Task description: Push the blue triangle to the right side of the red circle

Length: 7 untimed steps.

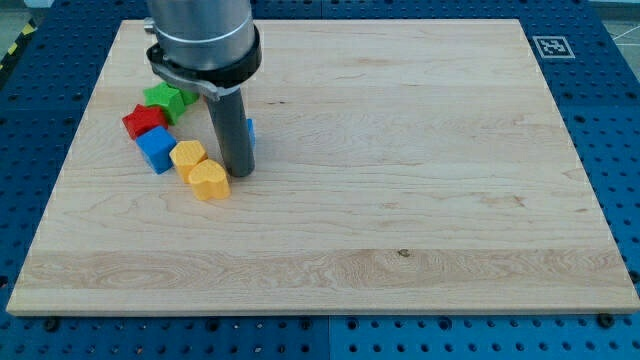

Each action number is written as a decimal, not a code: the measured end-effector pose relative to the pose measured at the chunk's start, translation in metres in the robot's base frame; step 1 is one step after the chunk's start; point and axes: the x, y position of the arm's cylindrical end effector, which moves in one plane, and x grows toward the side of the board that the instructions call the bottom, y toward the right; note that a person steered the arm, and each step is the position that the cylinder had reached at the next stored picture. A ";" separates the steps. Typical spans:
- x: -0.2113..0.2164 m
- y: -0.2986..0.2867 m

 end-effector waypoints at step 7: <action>-0.074 0.000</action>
